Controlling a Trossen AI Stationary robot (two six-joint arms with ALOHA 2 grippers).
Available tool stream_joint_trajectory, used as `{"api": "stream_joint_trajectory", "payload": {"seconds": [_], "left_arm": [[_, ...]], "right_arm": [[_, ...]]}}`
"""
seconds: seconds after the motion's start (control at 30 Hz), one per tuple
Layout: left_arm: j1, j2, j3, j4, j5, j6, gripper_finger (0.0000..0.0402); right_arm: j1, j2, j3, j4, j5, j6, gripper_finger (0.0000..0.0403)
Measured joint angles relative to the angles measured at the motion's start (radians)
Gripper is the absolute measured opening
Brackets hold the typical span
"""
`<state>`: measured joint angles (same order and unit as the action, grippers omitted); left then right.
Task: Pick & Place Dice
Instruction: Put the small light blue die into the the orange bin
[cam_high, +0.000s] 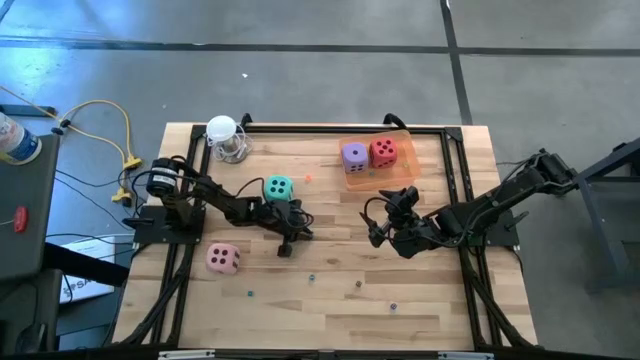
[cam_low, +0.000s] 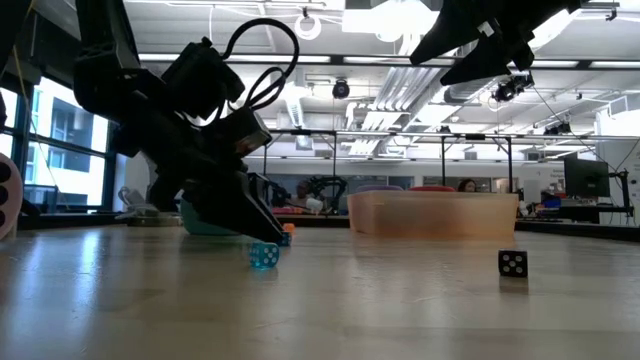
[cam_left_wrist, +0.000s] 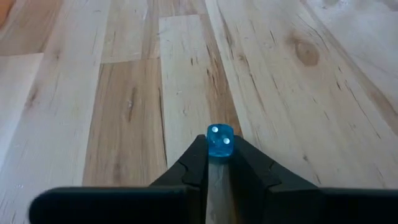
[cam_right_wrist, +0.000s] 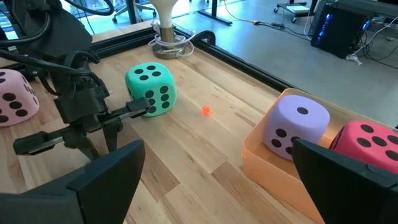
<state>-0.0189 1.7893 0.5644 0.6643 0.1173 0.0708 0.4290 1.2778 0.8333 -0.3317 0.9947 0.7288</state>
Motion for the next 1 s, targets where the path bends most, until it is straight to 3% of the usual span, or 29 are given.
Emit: {"api": "stream_joint_trajectory", "payload": {"seconds": [0.17,0.23,0.37,0.57,0.67,0.87,1.0], "left_arm": [[0.009,0.0,0.015,-0.012,-0.002,0.009,0.004],[0.013,0.0,0.043,-0.019,-0.056,0.039,0.004],[0.02,0.0,0.15,-0.095,-0.163,0.151,0.004],[0.093,0.0,0.378,-0.374,-0.172,0.227,0.0039],[0.141,0.0,0.436,-0.359,-0.172,0.234,0.0039],[0.24,0.011,0.463,-0.18,0.016,0.249,0.0042],[0.301,0.057,0.463,-0.104,0.048,0.136,0.0043]], "right_arm": [[0.0,0.0,0.0,0.0,0.0,0.0,0.0398],[0.0,0.0,0.0,0.0,0.0,0.0,0.0398],[0.0,0.0,0.0,0.017,0.005,-0.004,0.0398],[0.016,0.0,0.0,0.087,0.027,-0.078,0.0398],[0.025,0.0,0.0,0.089,0.027,-0.079,0.0398],[0.046,0.0,0.0,0.09,0.03,-0.079,0.0398],[0.065,0.0,0.0,0.109,0.072,-0.069,0.0398]]}}
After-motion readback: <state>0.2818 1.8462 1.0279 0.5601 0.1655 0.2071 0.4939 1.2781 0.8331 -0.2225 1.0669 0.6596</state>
